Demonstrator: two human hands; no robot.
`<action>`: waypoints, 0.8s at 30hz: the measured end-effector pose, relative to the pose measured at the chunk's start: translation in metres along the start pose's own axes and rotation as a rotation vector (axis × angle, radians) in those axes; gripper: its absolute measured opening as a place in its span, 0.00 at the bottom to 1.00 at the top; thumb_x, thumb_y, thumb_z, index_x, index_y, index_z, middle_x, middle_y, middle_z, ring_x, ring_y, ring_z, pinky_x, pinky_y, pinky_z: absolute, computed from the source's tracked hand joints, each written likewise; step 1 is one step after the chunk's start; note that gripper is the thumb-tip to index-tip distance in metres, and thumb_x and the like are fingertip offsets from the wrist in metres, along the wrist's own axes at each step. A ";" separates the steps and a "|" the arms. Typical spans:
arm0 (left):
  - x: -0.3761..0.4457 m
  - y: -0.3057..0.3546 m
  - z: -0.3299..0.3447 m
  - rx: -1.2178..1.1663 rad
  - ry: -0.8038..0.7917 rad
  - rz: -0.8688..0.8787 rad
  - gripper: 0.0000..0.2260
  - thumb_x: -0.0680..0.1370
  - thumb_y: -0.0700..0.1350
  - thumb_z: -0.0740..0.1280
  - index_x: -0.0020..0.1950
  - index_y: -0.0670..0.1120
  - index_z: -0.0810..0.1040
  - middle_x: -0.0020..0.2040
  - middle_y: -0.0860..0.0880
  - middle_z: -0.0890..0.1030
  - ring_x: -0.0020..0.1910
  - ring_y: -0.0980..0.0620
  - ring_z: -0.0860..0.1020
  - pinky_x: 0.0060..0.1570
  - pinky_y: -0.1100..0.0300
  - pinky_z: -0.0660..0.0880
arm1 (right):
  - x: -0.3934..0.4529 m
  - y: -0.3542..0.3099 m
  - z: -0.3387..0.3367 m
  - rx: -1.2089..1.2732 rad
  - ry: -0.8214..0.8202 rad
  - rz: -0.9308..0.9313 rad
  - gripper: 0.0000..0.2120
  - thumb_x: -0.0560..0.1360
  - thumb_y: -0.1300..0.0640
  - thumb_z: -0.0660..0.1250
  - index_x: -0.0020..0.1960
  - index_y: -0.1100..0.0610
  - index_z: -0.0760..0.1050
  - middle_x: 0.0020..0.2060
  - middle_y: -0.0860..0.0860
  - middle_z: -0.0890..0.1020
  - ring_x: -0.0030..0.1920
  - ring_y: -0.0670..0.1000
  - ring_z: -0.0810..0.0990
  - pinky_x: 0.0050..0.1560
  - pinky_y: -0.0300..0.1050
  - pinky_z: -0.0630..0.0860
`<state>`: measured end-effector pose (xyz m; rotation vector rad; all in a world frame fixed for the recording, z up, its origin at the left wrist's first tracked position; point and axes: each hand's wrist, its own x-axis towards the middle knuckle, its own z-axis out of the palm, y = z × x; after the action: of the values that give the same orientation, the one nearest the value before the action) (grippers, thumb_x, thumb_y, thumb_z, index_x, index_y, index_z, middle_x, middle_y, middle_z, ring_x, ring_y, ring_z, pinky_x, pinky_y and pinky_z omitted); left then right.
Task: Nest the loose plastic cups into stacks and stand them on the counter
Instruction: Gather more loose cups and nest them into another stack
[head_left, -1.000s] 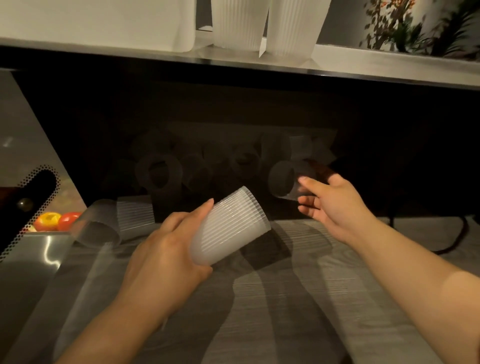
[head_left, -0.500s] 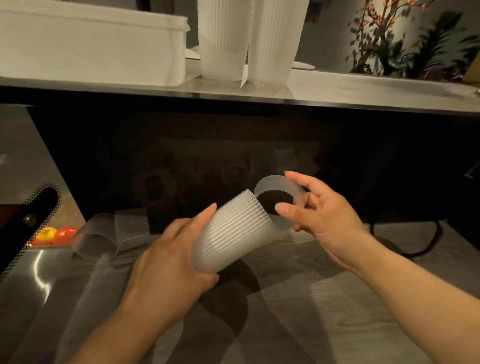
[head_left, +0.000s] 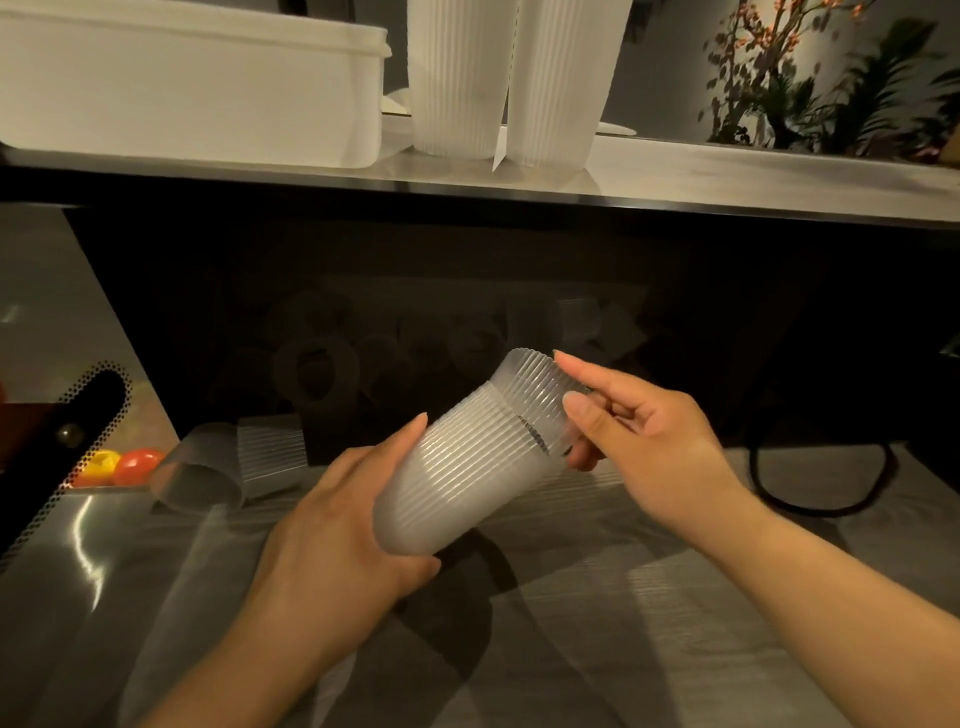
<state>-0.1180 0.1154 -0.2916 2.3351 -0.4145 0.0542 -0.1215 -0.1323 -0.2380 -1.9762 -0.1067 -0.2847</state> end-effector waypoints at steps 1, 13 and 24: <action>0.000 -0.001 0.000 -0.011 0.010 -0.008 0.51 0.63 0.52 0.80 0.68 0.81 0.46 0.59 0.73 0.63 0.53 0.68 0.69 0.45 0.66 0.69 | -0.001 0.001 0.002 -0.018 -0.006 -0.002 0.19 0.78 0.56 0.64 0.64 0.36 0.71 0.37 0.51 0.83 0.38 0.45 0.83 0.46 0.40 0.81; 0.005 -0.009 0.009 -0.022 0.038 -0.078 0.51 0.63 0.50 0.81 0.73 0.74 0.51 0.57 0.67 0.65 0.54 0.60 0.71 0.52 0.53 0.77 | -0.006 -0.006 0.018 -0.155 -0.353 0.007 0.20 0.75 0.39 0.54 0.67 0.30 0.65 0.51 0.33 0.81 0.48 0.40 0.82 0.51 0.33 0.77; 0.017 -0.025 0.007 0.067 0.125 -0.091 0.49 0.65 0.52 0.79 0.73 0.74 0.51 0.56 0.69 0.63 0.51 0.62 0.69 0.48 0.58 0.72 | 0.109 0.126 -0.010 -0.983 -0.073 0.535 0.29 0.75 0.41 0.57 0.71 0.55 0.69 0.70 0.57 0.71 0.68 0.61 0.71 0.67 0.54 0.70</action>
<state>-0.0954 0.1222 -0.3107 2.3982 -0.2473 0.1720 0.0078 -0.1994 -0.3191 -2.8741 0.6221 0.1285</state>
